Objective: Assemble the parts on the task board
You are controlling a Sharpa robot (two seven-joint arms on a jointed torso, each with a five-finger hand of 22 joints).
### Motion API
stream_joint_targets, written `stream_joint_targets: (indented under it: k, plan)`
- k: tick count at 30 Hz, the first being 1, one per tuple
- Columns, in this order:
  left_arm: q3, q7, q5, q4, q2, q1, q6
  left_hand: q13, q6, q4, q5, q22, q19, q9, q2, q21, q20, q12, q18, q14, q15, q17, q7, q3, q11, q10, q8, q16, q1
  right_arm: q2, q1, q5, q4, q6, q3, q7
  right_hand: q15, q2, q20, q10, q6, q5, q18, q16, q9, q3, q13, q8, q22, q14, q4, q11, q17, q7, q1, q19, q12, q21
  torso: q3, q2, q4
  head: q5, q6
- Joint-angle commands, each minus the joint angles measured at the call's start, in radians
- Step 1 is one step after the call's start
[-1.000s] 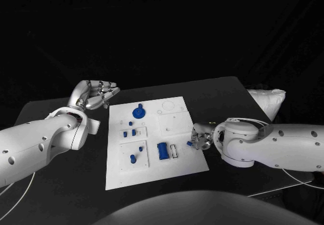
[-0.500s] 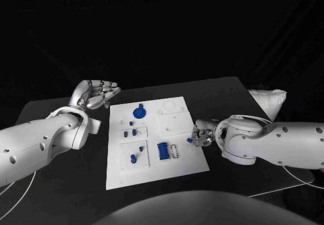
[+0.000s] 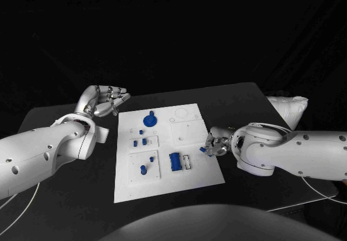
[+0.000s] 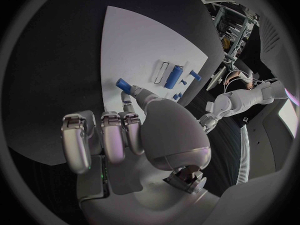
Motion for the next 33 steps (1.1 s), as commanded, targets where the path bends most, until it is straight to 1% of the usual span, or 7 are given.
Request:
stream_joint_targets:
  k: [1, 7, 10, 15, 25, 29, 33]
  plan:
    - [0.001, 0.004, -0.003, 0.002, 0.001, 0.001, 0.014, 0.0, -0.004, 0.0, 0.003, -0.001, 0.005, -0.001, 0.008, -0.006, 0.001, -0.001, 0.015, 0.001, 0.004, 0.0, 0.005, -0.008, 0.0, 0.001, -0.003, -0.006, -0.001, 0.0, 0.004, 0.105, -0.001, -0.037, 0.0, 0.029, -0.005, -0.01, -0.006, 0.108, 0.003, -0.005, -0.014, 0.004, -0.002, -0.004, 0.263, -0.005, 0.263, 0.106, 0.004, 0.003, 0.263, 0.007, -0.001, 0.105, 0.004, 0.004, 0.0005, 0.0, -0.0004, 0.005, 0.0]
    - [0.001, 0.003, -0.003, 0.0, 0.003, 0.001, 0.014, 0.0, -0.004, 0.0, 0.003, -0.001, 0.005, -0.001, 0.008, -0.006, 0.001, -0.001, 0.015, 0.001, 0.004, 0.0, 0.005, -0.008, 0.0, 0.001, -0.003, -0.006, -0.001, 0.002, 0.036, 0.313, -0.007, -0.055, 0.0, 0.061, -0.004, -0.013, -0.005, 0.108, 0.005, -0.007, -0.014, 0.004, -0.003, -0.005, 0.263, -0.006, 0.263, 0.106, 0.003, 0.004, 0.263, 0.009, -0.001, 0.105, 0.004, 0.004, -0.0002, 0.0, 0.0003, 0.005, 0.0]
    - [0.001, 0.003, -0.003, -0.001, 0.005, 0.001, 0.015, 0.0, -0.004, 0.0, 0.003, -0.001, 0.005, -0.001, 0.008, -0.006, 0.001, -0.001, 0.015, 0.001, 0.004, 0.0, 0.005, -0.008, 0.0, 0.001, -0.003, -0.006, -0.001, 0.004, 0.05, 0.4, -0.01, -0.052, 0.0, 0.073, -0.004, -0.016, -0.005, 0.108, 0.006, -0.007, -0.014, 0.004, -0.004, -0.006, 0.263, -0.007, 0.263, 0.106, 0.002, 0.004, 0.263, 0.009, -0.001, 0.105, 0.004, 0.004, -0.0006, 0.0, 0.0011, 0.004, 0.0]
    - [0.0, 0.003, -0.003, -0.003, 0.008, 0.001, 0.016, 0.0, -0.004, 0.0, 0.003, -0.001, 0.005, -0.001, 0.008, -0.006, 0.001, -0.001, 0.015, 0.001, 0.004, 0.0, 0.005, -0.008, 0.0, 0.001, -0.003, -0.006, -0.001, 0.013, 0.061, 0.537, -0.024, -0.036, 0.0, 0.085, -0.004, -0.017, -0.005, 0.108, 0.006, -0.007, -0.014, 0.004, -0.005, -0.007, 0.263, -0.008, 0.263, 0.106, 0.002, 0.005, 0.263, 0.01, -0.001, 0.105, 0.004, 0.004, -0.0009, 0.0, 0.0005, 0.006, 0.0]
    - [0.0, 0.002, -0.003, -0.004, 0.011, 0.001, 0.016, 0.0, -0.004, 0.0, 0.003, -0.001, 0.005, -0.001, 0.008, -0.006, 0.001, -0.001, 0.015, 0.001, 0.004, 0.0, 0.005, -0.008, 0.0, 0.001, -0.003, -0.006, -0.001, 0.03, 0.061, 0.734, -0.06, -0.006, 0.0, 0.096, -0.003, -0.019, -0.004, 0.108, 0.006, -0.007, -0.014, 0.004, -0.006, -0.009, 0.263, -0.01, 0.263, 0.106, 0.002, 0.006, 0.263, 0.011, -0.002, 0.105, 0.004, 0.004, -0.0005, 0.0, 0.0007, 0.013, 0.0]
    - [0.0, 0.002, -0.003, -0.004, 0.011, 0.001, 0.016, 0.0, -0.004, 0.0, 0.003, -0.001, 0.005, -0.001, 0.008, -0.006, 0.001, -0.001, 0.015, 0.001, 0.004, 0.0, 0.005, -0.008, 0.0, 0.001, -0.003, -0.006, -0.001, 0.045, 0.05, 0.78, -0.076, -0.003, 0.0, 0.099, -0.003, -0.02, -0.004, 0.108, 0.007, -0.008, -0.014, 0.004, -0.007, -0.01, 0.263, -0.011, 0.263, 0.106, 0.003, 0.006, 0.263, 0.011, -0.003, 0.105, 0.004, 0.004, 0.0006, 0.001, -0.0004, 0.016, 0.0]
    - [0.0, 0.001, -0.003, -0.003, 0.011, 0.001, 0.017, 0.0, -0.004, 0.0, 0.003, -0.001, 0.005, -0.001, 0.008, -0.006, 0.001, -0.001, 0.015, 0.001, 0.004, 0.0, 0.005, -0.008, 0.0, 0.001, -0.003, -0.006, -0.001, 0.059, 0.036, 0.8, -0.09, -0.01, -0.001, 0.106, -0.003, -0.021, -0.003, 0.108, 0.01, -0.013, -0.014, 0.004, -0.008, -0.013, 0.263, -0.012, 0.263, 0.106, 0.004, 0.006, 0.263, 0.011, -0.005, 0.105, 0.004, 0.004, 0.0002, 0.0, 0.0, 0.015, 0.0]
